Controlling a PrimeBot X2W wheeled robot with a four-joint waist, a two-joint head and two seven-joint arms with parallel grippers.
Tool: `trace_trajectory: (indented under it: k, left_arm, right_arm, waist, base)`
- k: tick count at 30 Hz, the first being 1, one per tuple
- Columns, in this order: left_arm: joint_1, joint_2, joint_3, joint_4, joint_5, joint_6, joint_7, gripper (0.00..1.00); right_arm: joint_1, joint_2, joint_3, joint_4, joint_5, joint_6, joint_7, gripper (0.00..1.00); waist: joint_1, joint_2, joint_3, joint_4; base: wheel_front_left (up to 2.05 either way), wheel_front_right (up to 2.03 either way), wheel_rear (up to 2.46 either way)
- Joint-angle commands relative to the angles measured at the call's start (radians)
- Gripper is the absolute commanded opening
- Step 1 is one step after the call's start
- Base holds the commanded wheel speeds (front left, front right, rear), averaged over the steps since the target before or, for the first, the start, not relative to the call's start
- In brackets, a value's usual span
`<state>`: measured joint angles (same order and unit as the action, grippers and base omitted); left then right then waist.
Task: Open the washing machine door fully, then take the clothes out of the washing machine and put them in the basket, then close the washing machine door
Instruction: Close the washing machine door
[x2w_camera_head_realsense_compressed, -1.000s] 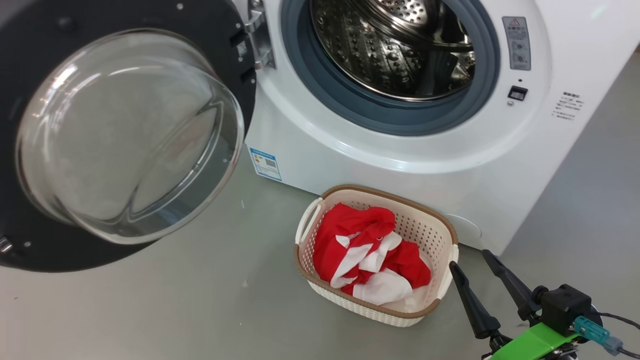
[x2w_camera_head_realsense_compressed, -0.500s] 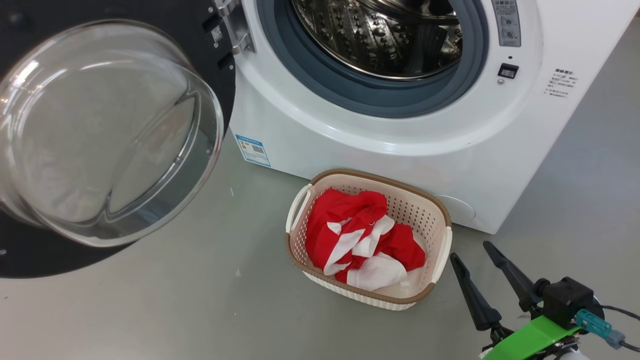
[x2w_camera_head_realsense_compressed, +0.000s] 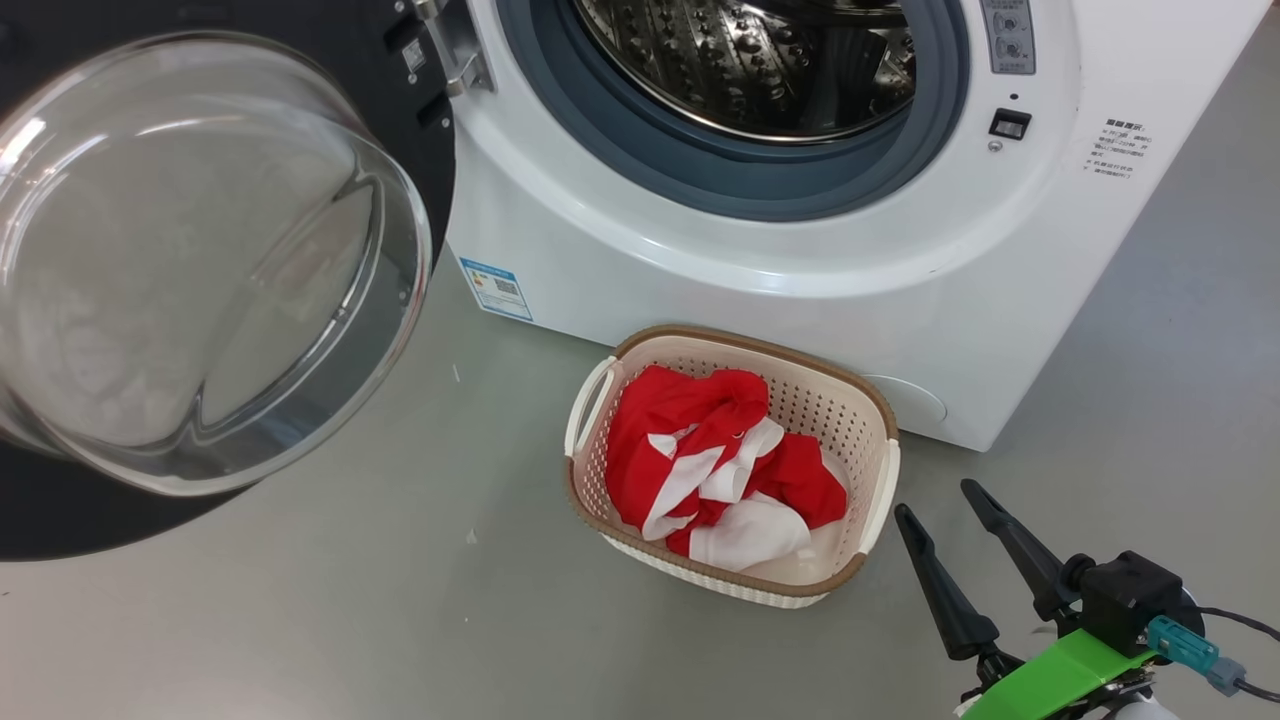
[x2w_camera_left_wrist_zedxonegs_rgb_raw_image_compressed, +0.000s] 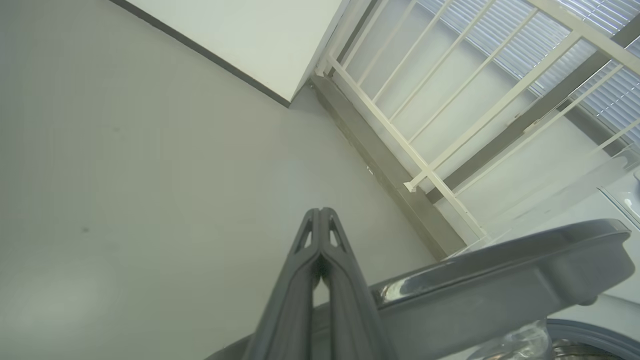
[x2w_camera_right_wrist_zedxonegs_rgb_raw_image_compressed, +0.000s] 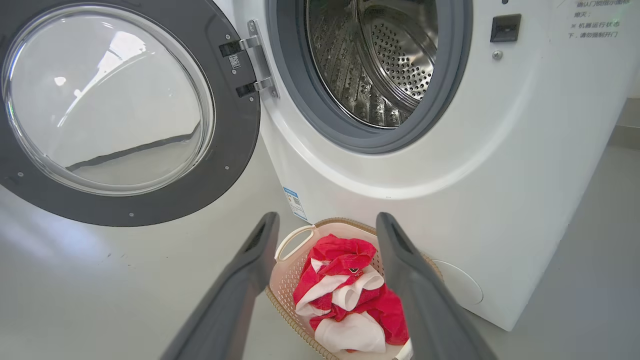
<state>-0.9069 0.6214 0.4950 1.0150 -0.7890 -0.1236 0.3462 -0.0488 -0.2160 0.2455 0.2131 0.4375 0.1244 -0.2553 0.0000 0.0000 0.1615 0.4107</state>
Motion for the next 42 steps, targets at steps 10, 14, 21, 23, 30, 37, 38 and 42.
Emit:
trace_trajectory:
  k: [10, 14, 21, 23, 30, 37, 38, 42]
  left_arm:
    - [0.011, 0.060, 0.012, -0.007, -0.069, -0.006, 0.136, 0.00]
    - [0.025, 0.050, 0.002, -0.023, -0.088, -0.007, 0.178, 0.00]
    - [0.076, 0.035, -0.042, -0.112, -0.133, -0.007, 0.263, 0.00]
    - [0.090, 0.032, -0.051, -0.134, -0.146, -0.007, 0.281, 0.00]
    - [0.138, 0.020, -0.077, -0.204, -0.197, -0.007, 0.349, 0.00]
    - [0.190, 0.009, -0.107, -0.295, -0.254, -0.007, 0.420, 0.00]
    - [0.197, 0.007, -0.112, -0.313, -0.266, -0.007, 0.432, 0.00]
    - [0.233, 0.007, -0.129, -0.385, -0.315, -0.007, 0.484, 0.00]
  right_arm:
    - [-0.029, -0.023, 0.030, -0.022, -0.002, 0.006, -0.006, 1.00]
    - [-0.029, -0.022, 0.034, -0.021, -0.002, 0.006, -0.006, 1.00]
    - [-0.028, -0.019, 0.042, -0.019, -0.002, 0.006, -0.006, 1.00]
    - [-0.028, -0.019, 0.044, -0.019, -0.001, 0.006, -0.006, 1.00]
    - [-0.027, -0.016, 0.047, -0.018, 0.000, 0.006, -0.006, 1.00]
    - [-0.024, -0.010, 0.044, -0.015, 0.001, 0.006, -0.006, 1.00]
    - [-0.024, -0.010, 0.044, -0.015, 0.000, 0.006, -0.006, 1.00]
    - [-0.023, -0.008, 0.041, -0.016, 0.001, 0.006, -0.006, 1.00]
  waist:
    - [0.0000, 0.0000, 0.003, 0.001]
    - [0.0000, 0.0000, -0.001, 0.002]
    - [0.0000, 0.0000, -0.008, 0.004]
    - [0.0000, 0.0000, -0.009, 0.004]
    - [0.0000, 0.0000, -0.013, -0.002]
    - [0.0000, 0.0000, -0.019, -0.006]
    - [0.0000, 0.0000, -0.020, -0.006]
    - [0.0000, 0.0000, -0.025, -0.008]
  base:
    - [0.00, 0.00, 0.00]
    - [0.00, 0.00, 0.00]
    - [0.00, 0.00, 0.00]
    - [0.00, 0.00, 0.00]
    - [0.00, 0.00, 0.00]
    - [0.00, 0.00, 0.00]
    - [0.00, 0.00, 0.00]
    - [0.00, 0.00, 0.00]
